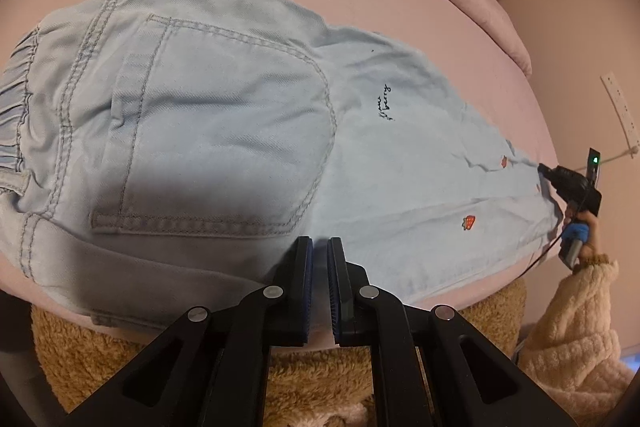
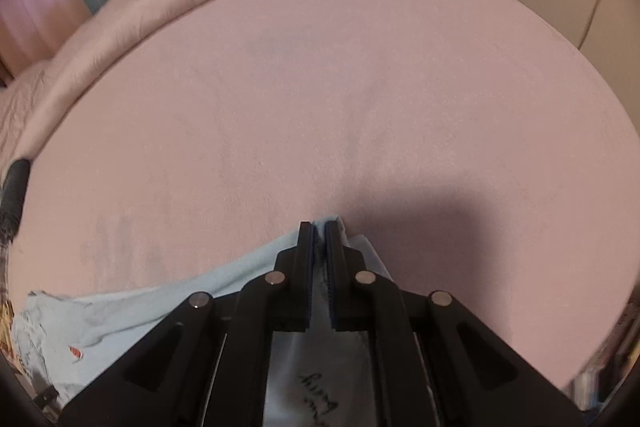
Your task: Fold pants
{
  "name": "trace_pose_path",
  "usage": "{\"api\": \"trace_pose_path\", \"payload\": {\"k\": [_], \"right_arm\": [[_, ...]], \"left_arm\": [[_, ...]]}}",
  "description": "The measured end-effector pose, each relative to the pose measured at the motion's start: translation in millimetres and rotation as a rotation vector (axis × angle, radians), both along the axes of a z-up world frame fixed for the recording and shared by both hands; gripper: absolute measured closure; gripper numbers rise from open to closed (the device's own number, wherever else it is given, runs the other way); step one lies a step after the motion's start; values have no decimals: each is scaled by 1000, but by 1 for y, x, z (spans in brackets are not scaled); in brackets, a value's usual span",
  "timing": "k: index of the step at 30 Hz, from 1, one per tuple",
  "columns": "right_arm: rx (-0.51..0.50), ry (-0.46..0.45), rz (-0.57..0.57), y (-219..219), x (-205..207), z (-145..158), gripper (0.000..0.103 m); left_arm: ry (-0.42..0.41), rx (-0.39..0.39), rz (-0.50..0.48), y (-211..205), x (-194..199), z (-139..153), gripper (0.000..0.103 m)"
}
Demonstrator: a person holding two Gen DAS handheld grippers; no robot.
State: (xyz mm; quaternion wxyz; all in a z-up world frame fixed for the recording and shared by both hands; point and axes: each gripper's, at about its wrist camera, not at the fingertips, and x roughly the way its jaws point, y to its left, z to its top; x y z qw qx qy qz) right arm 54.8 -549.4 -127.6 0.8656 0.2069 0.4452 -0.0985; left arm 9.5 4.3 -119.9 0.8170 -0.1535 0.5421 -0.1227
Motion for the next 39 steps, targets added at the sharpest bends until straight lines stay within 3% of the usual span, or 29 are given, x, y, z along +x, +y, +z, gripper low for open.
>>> {"api": "trace_pose_path", "payload": {"k": [2, 5, 6, 11, 15, 16, 18, 21, 24, 27, 29, 33, 37, 38, 39], "right_arm": [[-2, 25, 9, 2, -3, 7, 93], [-17, 49, -18, -8, -23, 28, 54], [-13, 26, -31, -15, -29, 33, 49], [87, -41, -102, -34, -92, 53, 48], [183, 15, -113, -25, -112, 24, 52], [186, 24, -104, -19, -112, 16, 55], [163, 49, -101, -10, -112, 1, 88], [93, 39, -121, -3, -112, 4, 92], [88, -44, -172, -5, -129, 30, 93], [66, -71, -167, -10, -142, 42, 94], [35, -44, -151, -8, -142, 37, 94], [51, 86, -173, -12, -133, -6, 93], [22, 85, -173, -9, -135, -15, 93], [-9, 106, -168, -7, -134, -12, 89], [-45, 127, -168, -6, -133, -9, 77]], "left_arm": [[4, 4, 1, 1, 1, 2, 94], [7, 29, -7, -13, 8, 3, 94], [6, 31, -11, -16, 9, 4, 94], [-14, 95, -31, -33, 9, 11, 94], [-33, 80, -86, -55, 11, 17, 94], [-37, 67, -102, -61, 12, 18, 94], [-37, 62, -124, -68, 14, 17, 94], [-20, 100, -133, -75, 16, 8, 94], [-10, 106, -100, -62, 15, 2, 94], [3, 98, -94, -58, 16, 1, 94], [8, 99, -98, -54, 15, 2, 94], [6, 112, -104, -55, 13, 2, 94], [14, 90, -104, -56, 12, 1, 94], [18, 81, -102, -54, 12, 0, 94], [21, 72, -99, -53, 12, 1, 94]]}}
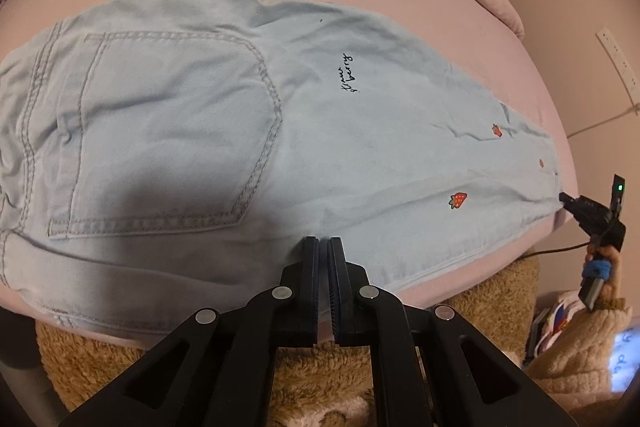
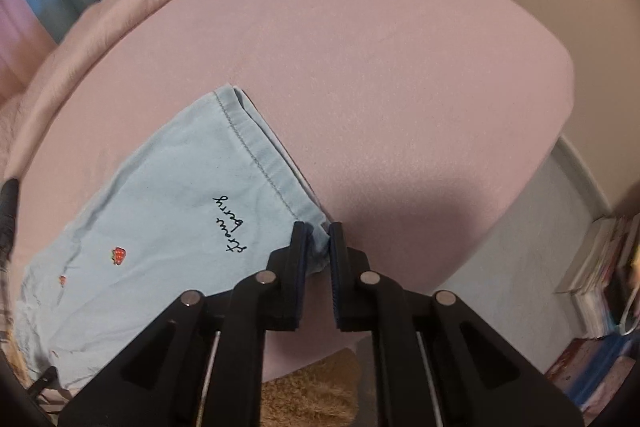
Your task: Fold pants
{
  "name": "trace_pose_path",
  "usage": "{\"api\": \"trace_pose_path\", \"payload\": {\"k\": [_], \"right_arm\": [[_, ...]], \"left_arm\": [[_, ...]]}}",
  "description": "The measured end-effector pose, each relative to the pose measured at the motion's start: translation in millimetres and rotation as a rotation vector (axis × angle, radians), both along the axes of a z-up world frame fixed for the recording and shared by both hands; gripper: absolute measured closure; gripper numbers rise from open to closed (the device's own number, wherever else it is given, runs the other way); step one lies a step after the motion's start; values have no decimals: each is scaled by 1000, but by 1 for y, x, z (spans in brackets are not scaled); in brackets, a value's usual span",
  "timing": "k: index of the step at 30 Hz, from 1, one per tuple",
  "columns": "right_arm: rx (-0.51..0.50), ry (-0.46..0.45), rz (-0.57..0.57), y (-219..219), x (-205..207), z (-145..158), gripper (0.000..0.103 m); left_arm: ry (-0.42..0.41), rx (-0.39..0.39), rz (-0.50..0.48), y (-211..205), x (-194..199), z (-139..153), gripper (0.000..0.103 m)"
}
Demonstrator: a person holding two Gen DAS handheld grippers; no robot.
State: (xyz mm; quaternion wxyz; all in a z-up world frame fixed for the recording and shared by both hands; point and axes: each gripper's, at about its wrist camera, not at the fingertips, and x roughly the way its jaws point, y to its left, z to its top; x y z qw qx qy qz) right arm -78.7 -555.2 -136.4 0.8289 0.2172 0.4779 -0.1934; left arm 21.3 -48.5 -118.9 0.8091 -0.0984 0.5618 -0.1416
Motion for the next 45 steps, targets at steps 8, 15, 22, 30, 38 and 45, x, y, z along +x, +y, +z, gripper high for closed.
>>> {"api": "trace_pose_path", "payload": {"k": [8, 15, 22, 30, 38, 45], "right_arm": [[-66, -73, 88, 42, 0, 55, 62], [113, -172, 348, 129, -18, 50, 74], [99, -49, 418, 159, -9, -3, 103], [108, -38, 361, 125, -33, 10, 98], [119, -62, 450, 140, -54, 18, 73], [115, -17, 347, 130, -30, -1, 66]], "left_arm": [[-43, -63, -74, -23, -5, 21, 94], [-23, -108, -199, -74, 2, 11, 94], [31, -80, -114, -64, 14, -11, 96], [40, -76, -96, -52, -3, -6, 96], [51, -41, -126, -66, -7, -7, 96], [74, -92, -43, -40, -4, -7, 96]]}}
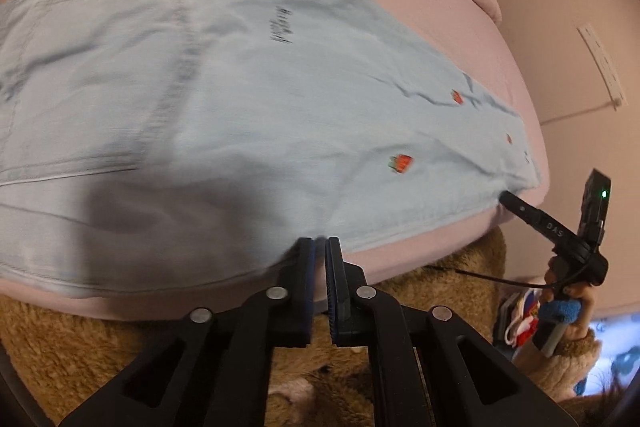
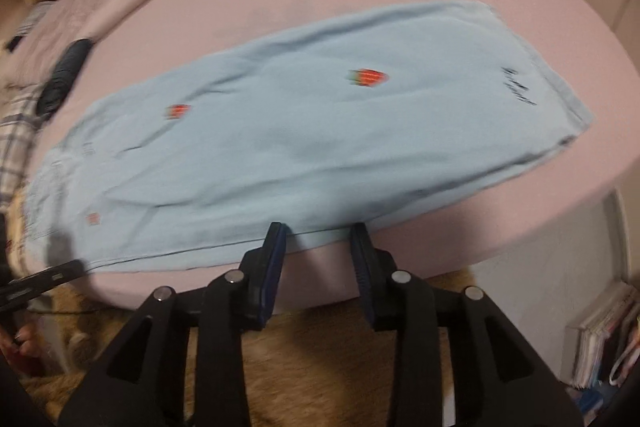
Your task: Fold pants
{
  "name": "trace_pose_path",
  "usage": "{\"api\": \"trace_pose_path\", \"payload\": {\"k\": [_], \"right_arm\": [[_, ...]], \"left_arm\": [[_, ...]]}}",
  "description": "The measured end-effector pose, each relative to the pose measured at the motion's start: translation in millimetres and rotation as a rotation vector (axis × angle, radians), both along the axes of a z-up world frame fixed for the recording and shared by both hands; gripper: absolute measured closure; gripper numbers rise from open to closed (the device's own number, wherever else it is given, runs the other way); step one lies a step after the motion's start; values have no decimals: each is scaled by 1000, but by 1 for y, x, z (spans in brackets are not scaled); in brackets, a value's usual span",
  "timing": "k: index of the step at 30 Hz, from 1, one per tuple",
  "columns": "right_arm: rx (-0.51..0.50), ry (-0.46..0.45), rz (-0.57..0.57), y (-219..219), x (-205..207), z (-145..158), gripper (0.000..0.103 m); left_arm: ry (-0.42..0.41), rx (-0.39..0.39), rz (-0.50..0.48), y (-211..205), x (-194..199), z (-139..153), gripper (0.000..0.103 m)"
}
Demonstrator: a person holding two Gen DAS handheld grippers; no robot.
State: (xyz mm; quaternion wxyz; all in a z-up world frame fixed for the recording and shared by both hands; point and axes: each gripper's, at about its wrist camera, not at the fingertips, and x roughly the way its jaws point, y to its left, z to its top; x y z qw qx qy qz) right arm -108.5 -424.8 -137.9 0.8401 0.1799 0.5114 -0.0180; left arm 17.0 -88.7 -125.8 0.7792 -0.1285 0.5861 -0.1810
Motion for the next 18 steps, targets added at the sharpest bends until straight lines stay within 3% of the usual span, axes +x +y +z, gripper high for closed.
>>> {"api": "trace_pose_path", "payload": {"k": [2, 5, 7, 8, 11, 14, 18], "right_arm": [[42, -23, -52, -16, -3, 3, 64], [8, -42, -116, -34, -5, 3, 49], [36, -50, -138, -45, -5, -1, 49], [50, -50, -142, -49, -4, -4, 52], [2, -83, -149, -49, -7, 4, 80], [6, -104, -155, -48, -10, 16, 92], [-17, -128, -150, -52, -16, 29, 94]], "left_arm": [[-5, -11, 45, 13, 1, 2, 96], [-39, 51, 112, 29, 4, 8, 96], [-40, 36, 130, 38, 7, 9, 96], [-31, 17, 140, 42, 8, 8, 96], [-46, 41, 166, 48, 8, 8, 96], [-63, 82, 183, 52, 9, 9, 96], [-63, 91, 204, 59, 12, 10, 96]]}}
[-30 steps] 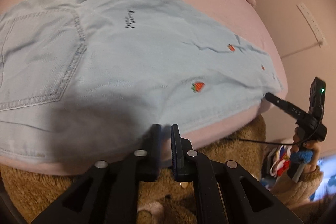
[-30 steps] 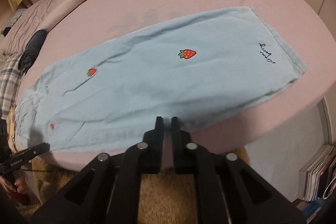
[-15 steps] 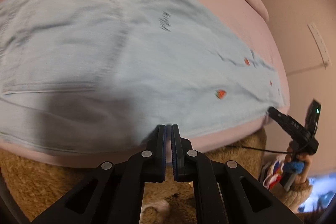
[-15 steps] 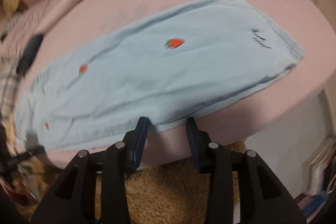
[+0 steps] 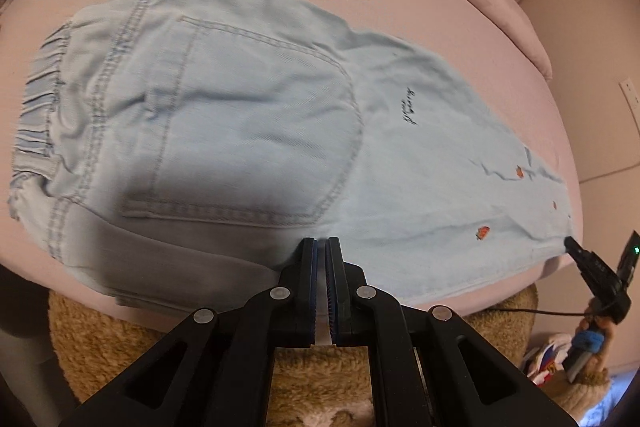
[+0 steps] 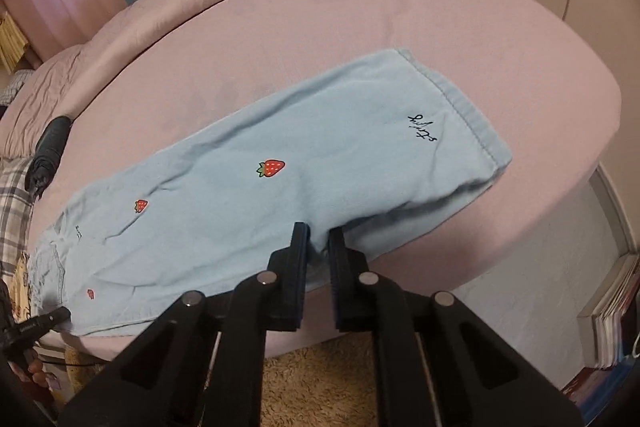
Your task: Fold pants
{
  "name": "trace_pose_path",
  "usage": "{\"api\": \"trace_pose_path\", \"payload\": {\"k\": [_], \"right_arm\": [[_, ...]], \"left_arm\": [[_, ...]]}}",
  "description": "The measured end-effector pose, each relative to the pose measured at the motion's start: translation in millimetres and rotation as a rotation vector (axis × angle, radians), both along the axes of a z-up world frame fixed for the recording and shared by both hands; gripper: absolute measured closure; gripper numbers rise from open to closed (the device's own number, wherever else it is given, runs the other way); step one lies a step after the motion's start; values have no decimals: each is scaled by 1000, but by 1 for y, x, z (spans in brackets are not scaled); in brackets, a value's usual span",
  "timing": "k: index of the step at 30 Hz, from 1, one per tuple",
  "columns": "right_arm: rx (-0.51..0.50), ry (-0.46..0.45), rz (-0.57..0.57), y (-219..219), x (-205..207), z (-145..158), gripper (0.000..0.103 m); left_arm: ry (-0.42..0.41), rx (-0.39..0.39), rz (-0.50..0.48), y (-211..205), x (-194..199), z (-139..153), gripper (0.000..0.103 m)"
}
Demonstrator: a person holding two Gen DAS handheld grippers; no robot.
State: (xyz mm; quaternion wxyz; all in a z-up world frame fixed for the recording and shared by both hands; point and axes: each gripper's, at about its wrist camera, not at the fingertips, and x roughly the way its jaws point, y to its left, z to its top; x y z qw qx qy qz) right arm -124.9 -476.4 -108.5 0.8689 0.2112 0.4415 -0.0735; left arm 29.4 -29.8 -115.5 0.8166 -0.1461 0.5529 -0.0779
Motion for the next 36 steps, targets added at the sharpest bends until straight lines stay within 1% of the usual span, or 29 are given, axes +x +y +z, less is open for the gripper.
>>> {"api": "trace_pose_path", "payload": {"k": [3, 6, 7, 8, 10, 11, 12, 14, 16, 18, 20, 21, 23, 25, 27, 28, 29, 30, 31, 32, 33, 35, 36], "right_arm": [[15, 7, -13, 1, -4, -3, 94], [22, 64, -10, 6, 12, -22, 93], [23, 94, -4, 5, 17, -34, 93], [25, 97, -7, 6, 20, -38, 94], [27, 104, -16, 6, 22, -33, 93], [22, 119, -18, 5, 23, -30, 86], [7, 133, -22, 7, 24, -27, 75], [-62, 153, -49, 10, 25, -16, 60], [-78, 127, -61, 10, 24, -1, 60], [-75, 92, -47, 16, 26, 15, 60], [-83, 56, 23, 34, 39, 30, 59], [-82, 34, 79, 48, 48, 37, 58], [-43, -5, 211, 84, 74, 49, 55], [0, -26, 329, 122, 103, 57, 55], [52, -42, 463, 172, 137, 64, 55], [74, -38, 516, 194, 150, 64, 55], [100, -30, 569, 217, 164, 64, 55], [119, -20, 608, 236, 176, 62, 56], [139, 6, 660, 263, 194, 58, 57], [141, 34, 693, 284, 206, 53, 57], [139, 58, 715, 298, 209, 45, 57], [130, 125, 764, 329, 227, 30, 57], [118, 155, 780, 340, 231, 22, 55]], "left_arm": [[-1, 5, 12, 4, 1, 0, 96], [4, 8, 7, 4, 3, -1, 96], [5, 11, 2, 3, 3, 0, 96], [6, 17, -3, 2, 4, 0, 96], [4, 34, -7, 4, 2, 3, 96], [1, 40, -8, 4, 1, 4, 96], [-2, 49, -10, 5, 0, 5, 96], [-10, 59, 1, 7, -1, 10, 96], [-34, 82, 30, 19, -4, 21, 96], [-79, 102, 58, 30, -5, 36, 96], [-145, 112, 89, 45, -4, 55, 96], [-178, 114, 104, 54, -2, 63, 96], [-205, 127, 130, 67, 5, 69, 96], [-209, 114, 138, 78, 14, 63, 96], [-174, 107, 161, 88, 22, 50, 96], [-137, 119, 176, 93, 24, 37, 96], [-117, 130, 182, 96, 24, 27, 96], [-114, 142, 172, 96, 22, 16, 96], [-125, 168, 159, 96, 19, 10, 96], [-147, 175, 151, 96, 14, 6, 96], [-160, 172, 153, 96, 11, 7, 96], [-152, 138, 166, 102, 6, 7, 96], [-150, 121, 170, 104, 5, 7, 96]]}}
